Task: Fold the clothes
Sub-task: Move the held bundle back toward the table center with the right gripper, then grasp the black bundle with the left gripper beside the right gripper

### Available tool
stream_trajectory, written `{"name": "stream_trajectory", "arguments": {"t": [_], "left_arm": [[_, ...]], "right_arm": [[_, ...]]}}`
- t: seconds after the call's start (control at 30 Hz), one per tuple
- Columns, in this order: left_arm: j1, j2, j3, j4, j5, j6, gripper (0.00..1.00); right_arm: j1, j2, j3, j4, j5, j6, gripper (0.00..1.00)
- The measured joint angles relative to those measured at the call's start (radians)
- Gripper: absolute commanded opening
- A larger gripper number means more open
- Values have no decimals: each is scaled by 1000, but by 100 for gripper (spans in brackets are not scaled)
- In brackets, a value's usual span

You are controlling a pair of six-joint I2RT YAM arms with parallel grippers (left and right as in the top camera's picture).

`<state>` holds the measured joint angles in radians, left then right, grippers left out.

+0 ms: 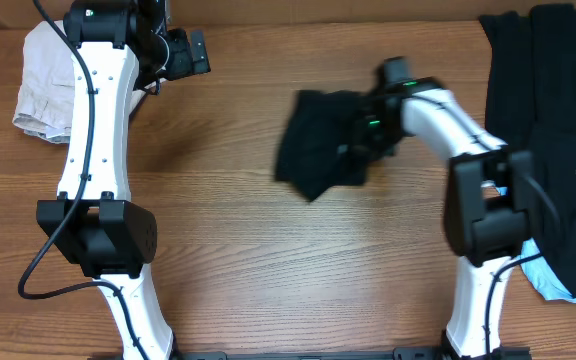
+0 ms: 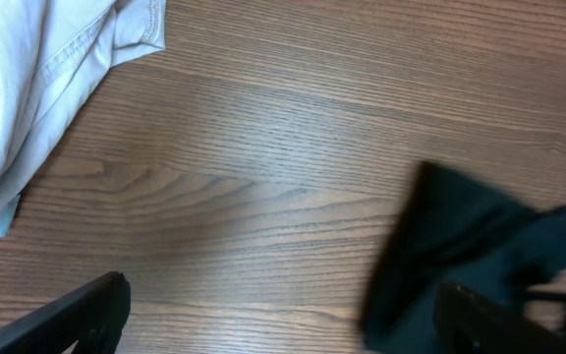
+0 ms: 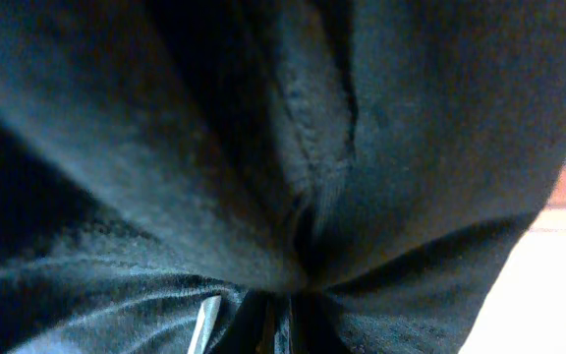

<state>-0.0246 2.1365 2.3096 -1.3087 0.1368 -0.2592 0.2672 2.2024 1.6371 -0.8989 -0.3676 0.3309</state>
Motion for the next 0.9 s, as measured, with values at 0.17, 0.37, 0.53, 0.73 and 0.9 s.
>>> {"name": "stream_trajectory", "arguments": {"t": [0.17,0.37,0.53,0.73,0.9], "left_arm": [[0,0,0,-1,0,0,100],[0,0,0,-4,-3,0,100],[-1,0,0,-83,-3,3,100],[-50,0,0,-150,1,16,100],[-132,0,0,-162,2,31,100]], "right_arm": [[151,3,37,-40,-45,59,4],[125,1,297,-252,-35,50,27],[101,-3,443,-327,-17,27,56],[17,-5,457,-394,-6,-26,62],[35,-5,457,-425,61,-77,62]]}}
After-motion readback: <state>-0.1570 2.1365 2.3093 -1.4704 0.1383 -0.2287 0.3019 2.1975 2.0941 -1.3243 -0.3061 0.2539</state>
